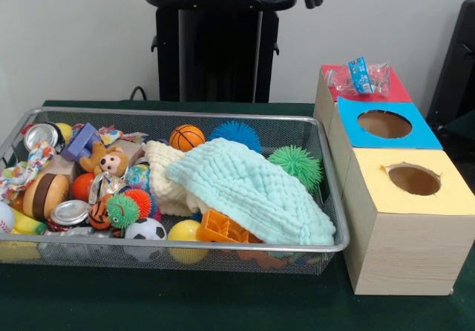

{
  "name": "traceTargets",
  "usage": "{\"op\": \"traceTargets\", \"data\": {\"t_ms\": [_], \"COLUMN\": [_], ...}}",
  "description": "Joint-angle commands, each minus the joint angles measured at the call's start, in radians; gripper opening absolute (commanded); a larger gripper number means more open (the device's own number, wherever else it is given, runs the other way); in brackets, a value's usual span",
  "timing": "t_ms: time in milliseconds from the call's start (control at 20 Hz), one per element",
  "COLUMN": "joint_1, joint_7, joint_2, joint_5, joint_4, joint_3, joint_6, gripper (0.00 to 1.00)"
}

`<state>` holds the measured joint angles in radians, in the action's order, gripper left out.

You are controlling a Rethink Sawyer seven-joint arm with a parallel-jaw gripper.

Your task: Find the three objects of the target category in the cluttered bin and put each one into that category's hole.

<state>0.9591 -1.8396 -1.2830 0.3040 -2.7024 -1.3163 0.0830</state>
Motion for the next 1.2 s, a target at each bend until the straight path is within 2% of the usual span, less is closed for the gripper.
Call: {"op": "traceTargets", "data": {"t_ms": [50,350,600,750,900,1200], "joint_1": [-0.147,-0.276,-0.301,-0.347,-0.377,-0.446], "joint_7": [-0.127,-0.115,-0.094,-0.078,-0.069,-0.085], "joint_2": [0.015,0.057,0.04,0.065,0.087,0.118], "joint_5": [0.058,0.097,0.109,0.166,0.218,0.28], "joint_4": [0.035,0.074,0.082,0.106,0.125,0.159], "joint_3": [0.145,0.324,0.366,0.46,0.522,0.626], "joint_6": [-0.061,-0.102,-0.117,-0.084,-0.04,-0.055], "gripper": [0.0,0.0,0.0,0.0,0.0,0.0]}}
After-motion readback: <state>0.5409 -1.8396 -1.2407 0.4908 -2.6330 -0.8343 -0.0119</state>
